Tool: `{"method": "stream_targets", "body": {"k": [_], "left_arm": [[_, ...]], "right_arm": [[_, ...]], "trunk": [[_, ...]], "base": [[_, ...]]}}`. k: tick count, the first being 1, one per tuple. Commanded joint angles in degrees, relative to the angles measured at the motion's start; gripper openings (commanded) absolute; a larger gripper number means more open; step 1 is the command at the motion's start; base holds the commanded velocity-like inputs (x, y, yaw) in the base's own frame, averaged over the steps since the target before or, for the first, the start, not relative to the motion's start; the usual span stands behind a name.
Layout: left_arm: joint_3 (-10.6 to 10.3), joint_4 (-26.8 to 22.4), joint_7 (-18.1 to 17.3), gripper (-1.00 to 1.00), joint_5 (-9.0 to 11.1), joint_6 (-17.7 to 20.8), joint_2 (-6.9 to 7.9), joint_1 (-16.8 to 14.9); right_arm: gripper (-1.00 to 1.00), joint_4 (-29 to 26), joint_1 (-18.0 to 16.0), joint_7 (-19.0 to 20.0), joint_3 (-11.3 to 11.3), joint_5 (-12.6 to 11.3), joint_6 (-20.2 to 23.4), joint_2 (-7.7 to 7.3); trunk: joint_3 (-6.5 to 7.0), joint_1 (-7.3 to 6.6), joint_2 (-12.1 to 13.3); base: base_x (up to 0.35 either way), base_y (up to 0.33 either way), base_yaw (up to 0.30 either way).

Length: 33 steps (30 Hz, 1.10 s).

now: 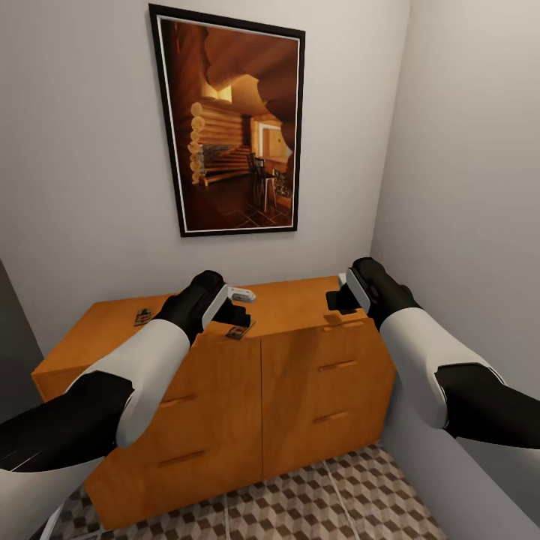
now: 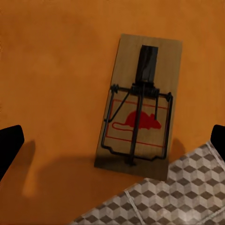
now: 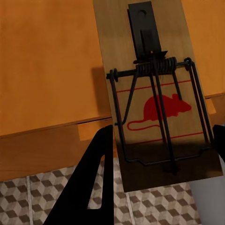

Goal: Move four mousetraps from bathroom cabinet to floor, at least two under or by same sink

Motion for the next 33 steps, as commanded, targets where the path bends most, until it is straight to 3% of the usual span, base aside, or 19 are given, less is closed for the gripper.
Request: {"method": "stream_targets", "body": {"k": [1, 33], "left_arm": [[-0.3, 0.0, 0.0, 1.00, 0.2, 0.2, 0.05, 0.0], [-0.2, 2.1, 0.0, 1.00, 0.3, 0.2, 0.13, -0.1]], "right_arm": [[-1.00, 0.0, 0.0, -0.1, 0.2, -0.2, 0.2, -0.02], [-1.00, 0.0, 0.0, -0.1, 0.2, -0.3, 0.2, -0.02]], "trunk": [[-0.06, 0.00, 0.0], [-0.06, 0.00, 0.0]], "base": [[0.045, 0.000, 0.000], [0.008, 0.000, 0.000]]}}
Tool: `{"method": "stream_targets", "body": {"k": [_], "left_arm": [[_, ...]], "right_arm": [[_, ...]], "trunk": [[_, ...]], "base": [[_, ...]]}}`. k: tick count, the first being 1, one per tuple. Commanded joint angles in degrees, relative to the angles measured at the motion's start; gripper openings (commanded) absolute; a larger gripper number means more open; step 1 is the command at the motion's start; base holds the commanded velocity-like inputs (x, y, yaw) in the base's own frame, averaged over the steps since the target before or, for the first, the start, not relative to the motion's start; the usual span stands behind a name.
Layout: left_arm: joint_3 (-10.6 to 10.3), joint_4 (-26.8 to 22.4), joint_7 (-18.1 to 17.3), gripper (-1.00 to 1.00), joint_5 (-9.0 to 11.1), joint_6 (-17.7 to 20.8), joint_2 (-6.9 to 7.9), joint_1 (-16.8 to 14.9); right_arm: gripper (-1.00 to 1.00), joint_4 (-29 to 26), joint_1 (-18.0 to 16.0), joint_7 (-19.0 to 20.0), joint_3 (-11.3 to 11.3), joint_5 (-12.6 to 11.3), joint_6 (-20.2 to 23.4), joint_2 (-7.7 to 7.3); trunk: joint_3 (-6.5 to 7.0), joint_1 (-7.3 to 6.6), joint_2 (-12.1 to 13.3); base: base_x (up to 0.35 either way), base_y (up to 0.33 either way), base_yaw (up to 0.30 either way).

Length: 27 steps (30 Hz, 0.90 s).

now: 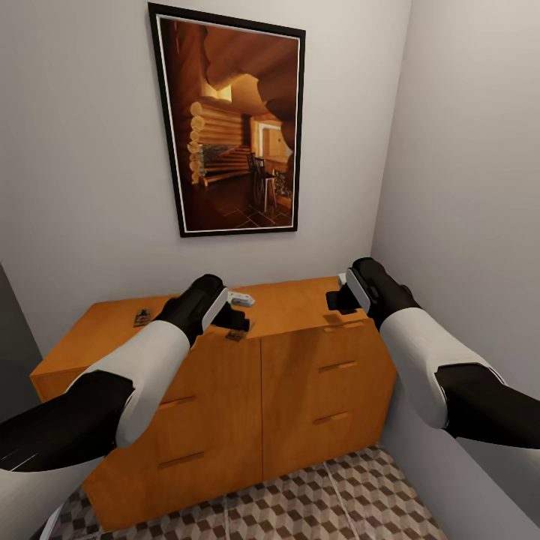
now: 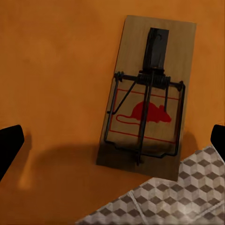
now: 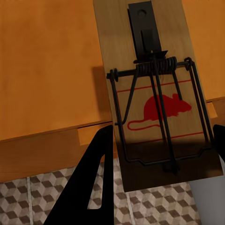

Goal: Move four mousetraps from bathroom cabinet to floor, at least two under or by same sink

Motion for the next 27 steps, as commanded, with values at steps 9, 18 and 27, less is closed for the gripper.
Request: {"method": "stream_targets", "body": {"k": [9, 18, 27], "left_arm": [[-0.5, 3.5, -0.1, 1.00, 0.3, 0.2, 0.20, 0.0], [-0.4, 3.9, -0.1, 1.00, 0.2, 0.2, 0.14, 0.0], [-0.4, 3.9, -0.1, 1.00, 0.2, 0.2, 0.07, 0.0]], "right_arm": [[-1.00, 0.0, 0.0, -0.1, 0.2, -0.3, 0.2, 0.03], [-1.00, 0.0, 0.1, 0.0, 0.2, -0.5, 0.2, -0.02], [-1.00, 0.0, 0.1, 0.0, 0.2, -0.4, 0.2, -0.02]], "trunk": [[-0.06, 0.00, 0.0], [-0.06, 0.00, 0.0], [-0.06, 0.00, 0.0]], "base": [[0.000, 0.000, 0.000], [0.000, 0.000, 0.000], [0.000, 0.000, 0.000]]}}
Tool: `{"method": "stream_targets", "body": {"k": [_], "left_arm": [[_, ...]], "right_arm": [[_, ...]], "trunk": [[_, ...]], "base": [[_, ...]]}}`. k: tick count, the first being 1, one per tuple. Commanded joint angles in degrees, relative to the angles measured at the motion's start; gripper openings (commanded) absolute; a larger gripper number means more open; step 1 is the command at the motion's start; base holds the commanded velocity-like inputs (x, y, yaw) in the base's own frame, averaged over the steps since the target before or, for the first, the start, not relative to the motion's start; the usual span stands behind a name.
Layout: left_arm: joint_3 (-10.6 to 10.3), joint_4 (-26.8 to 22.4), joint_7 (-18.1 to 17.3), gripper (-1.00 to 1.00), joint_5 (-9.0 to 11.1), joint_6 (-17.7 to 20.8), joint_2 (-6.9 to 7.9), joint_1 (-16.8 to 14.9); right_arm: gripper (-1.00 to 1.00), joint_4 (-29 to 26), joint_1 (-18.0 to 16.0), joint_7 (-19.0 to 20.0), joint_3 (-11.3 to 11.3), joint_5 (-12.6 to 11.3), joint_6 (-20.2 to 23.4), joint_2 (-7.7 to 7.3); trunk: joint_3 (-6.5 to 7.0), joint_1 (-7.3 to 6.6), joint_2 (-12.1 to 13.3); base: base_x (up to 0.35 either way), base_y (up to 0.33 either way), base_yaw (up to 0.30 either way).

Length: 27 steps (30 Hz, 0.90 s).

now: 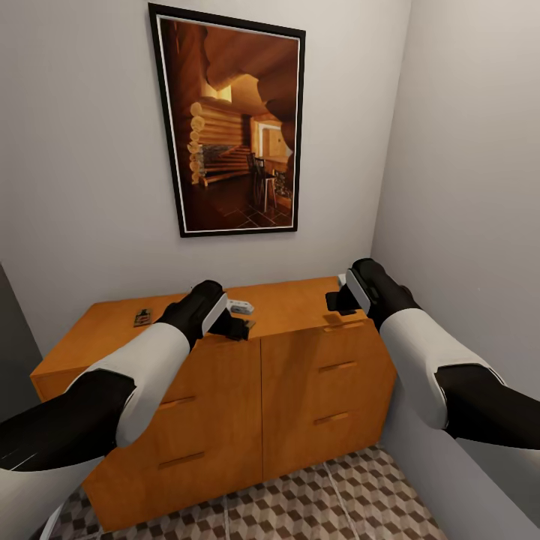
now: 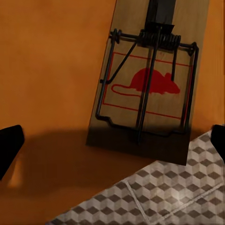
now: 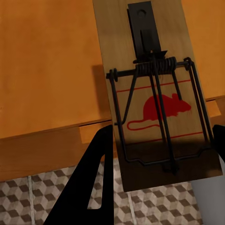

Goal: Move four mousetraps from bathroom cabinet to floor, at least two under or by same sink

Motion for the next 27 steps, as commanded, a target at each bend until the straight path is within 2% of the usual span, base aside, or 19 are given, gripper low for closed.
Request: {"method": "stream_targets", "body": {"k": [1, 2, 3, 27], "left_arm": [[-0.7, 0.1, 0.0, 1.00, -0.9, 0.2, 0.07, 0.0], [-0.7, 0.1, 0.0, 1.00, -0.9, 0.2, 0.05, 0.0], [-0.7, 0.1, 0.1, -1.00, -0.9, 0.2, 0.02, 0.0], [-0.9, -0.8, 0.0, -1.00, -1.1, 0.2, -0.02, 0.0]], "right_arm": [[-1.00, 0.0, 0.0, -0.1, 0.2, -0.2, 0.2, -0.03], [-1.00, 0.0, 0.0, -0.1, 0.2, -0.2, 0.2, -0.03], [-1.00, 0.0, 0.0, -0.1, 0.2, -0.2, 0.2, -0.03], [-1.00, 0.0, 0.0, -0.2, 0.2, -0.2, 0.2, -0.03]], "trunk": [[-0.08, 0.00, 0.0], [-0.08, 0.00, 0.0], [-0.08, 0.00, 0.0], [-0.08, 0.00, 0.0]], "base": [[0.000, 0.000, 0.000], [0.000, 0.000, 0.000], [0.000, 0.000, 0.000], [0.000, 0.000, 0.000]]}}
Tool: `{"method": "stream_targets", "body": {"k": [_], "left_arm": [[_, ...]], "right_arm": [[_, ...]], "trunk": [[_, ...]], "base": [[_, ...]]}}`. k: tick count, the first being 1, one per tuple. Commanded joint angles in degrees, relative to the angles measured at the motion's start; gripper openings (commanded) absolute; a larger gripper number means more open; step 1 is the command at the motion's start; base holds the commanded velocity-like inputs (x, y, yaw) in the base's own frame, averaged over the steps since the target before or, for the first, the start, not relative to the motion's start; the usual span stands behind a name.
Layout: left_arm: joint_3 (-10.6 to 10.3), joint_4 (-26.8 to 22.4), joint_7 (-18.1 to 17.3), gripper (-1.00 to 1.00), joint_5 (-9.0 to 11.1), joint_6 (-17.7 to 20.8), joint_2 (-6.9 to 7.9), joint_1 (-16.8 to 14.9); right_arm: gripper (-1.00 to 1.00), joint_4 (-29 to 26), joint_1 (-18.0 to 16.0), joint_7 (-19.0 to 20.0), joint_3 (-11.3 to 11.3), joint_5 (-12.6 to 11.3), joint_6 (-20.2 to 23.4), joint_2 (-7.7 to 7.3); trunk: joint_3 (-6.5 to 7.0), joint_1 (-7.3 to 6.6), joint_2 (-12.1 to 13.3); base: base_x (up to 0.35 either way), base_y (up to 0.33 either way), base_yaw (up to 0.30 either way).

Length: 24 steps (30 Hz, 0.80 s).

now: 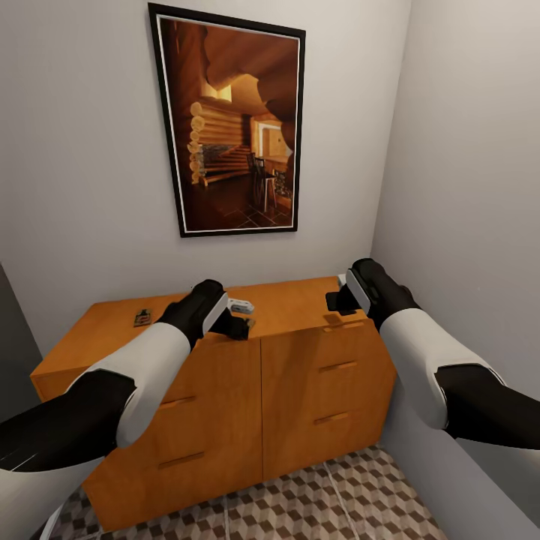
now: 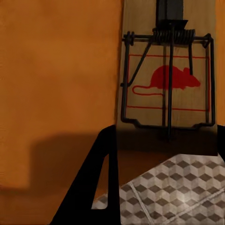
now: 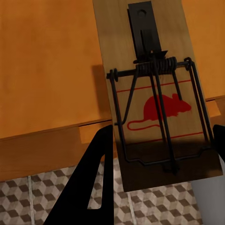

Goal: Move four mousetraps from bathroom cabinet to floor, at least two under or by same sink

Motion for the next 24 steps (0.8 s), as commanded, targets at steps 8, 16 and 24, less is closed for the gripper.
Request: {"method": "stream_targets", "body": {"k": [8, 16, 24], "left_arm": [[-0.5, -7.1, -0.2, -1.00, -0.2, 0.2, 0.05, 0.0], [-0.3, -18.6, -0.2, -1.00, 0.2, 0.2, 0.01, 0.0], [-0.2, -19.7, -0.2, -1.00, 0.2, 0.2, 0.12, 0.0]], "right_arm": [[-1.00, 0.0, 0.0, -0.1, 0.2, -0.3, 0.2, -0.03], [-1.00, 0.0, 0.0, -0.1, 0.2, -0.2, 0.2, -0.03], [-1.00, 0.0, 0.0, -0.1, 0.2, -0.3, 0.2, -0.01]], "trunk": [[-0.07, 0.00, 0.0], [-0.07, 0.00, 0.0], [-0.07, 0.00, 0.0]], "base": [[0.000, 0.000, 0.000], [0.000, 0.000, 0.000], [0.000, 0.000, 0.000]]}}
